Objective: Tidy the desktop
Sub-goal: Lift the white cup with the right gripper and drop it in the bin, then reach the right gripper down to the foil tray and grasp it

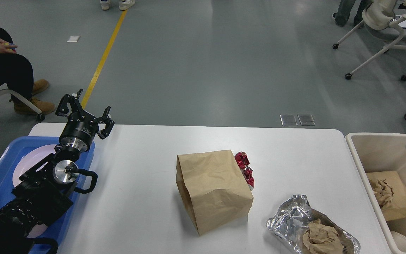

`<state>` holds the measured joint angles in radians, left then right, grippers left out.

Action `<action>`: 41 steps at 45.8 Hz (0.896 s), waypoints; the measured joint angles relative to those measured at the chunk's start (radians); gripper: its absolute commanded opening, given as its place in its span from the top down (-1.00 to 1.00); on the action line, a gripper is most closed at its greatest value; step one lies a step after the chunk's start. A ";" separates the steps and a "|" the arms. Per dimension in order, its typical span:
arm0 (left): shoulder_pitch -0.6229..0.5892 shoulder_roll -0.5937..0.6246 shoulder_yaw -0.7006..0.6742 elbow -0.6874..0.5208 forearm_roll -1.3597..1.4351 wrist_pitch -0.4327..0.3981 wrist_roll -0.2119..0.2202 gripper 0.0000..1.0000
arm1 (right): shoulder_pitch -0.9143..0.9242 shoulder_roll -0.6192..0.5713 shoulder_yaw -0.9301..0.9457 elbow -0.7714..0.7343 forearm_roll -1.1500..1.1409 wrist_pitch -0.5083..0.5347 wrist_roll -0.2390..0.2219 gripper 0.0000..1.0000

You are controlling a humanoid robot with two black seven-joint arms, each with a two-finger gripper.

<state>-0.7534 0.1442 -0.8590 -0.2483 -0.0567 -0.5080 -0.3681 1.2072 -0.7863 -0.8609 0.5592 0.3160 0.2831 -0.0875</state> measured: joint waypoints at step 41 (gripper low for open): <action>0.000 0.000 0.000 0.000 0.000 0.000 0.000 -0.93 | 0.114 0.166 -0.220 0.205 -0.032 -0.010 -0.005 -1.00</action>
<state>-0.7537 0.1442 -0.8590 -0.2487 -0.0567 -0.5081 -0.3681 1.3208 -0.6201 -1.0806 0.7644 0.2835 0.2728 -0.0922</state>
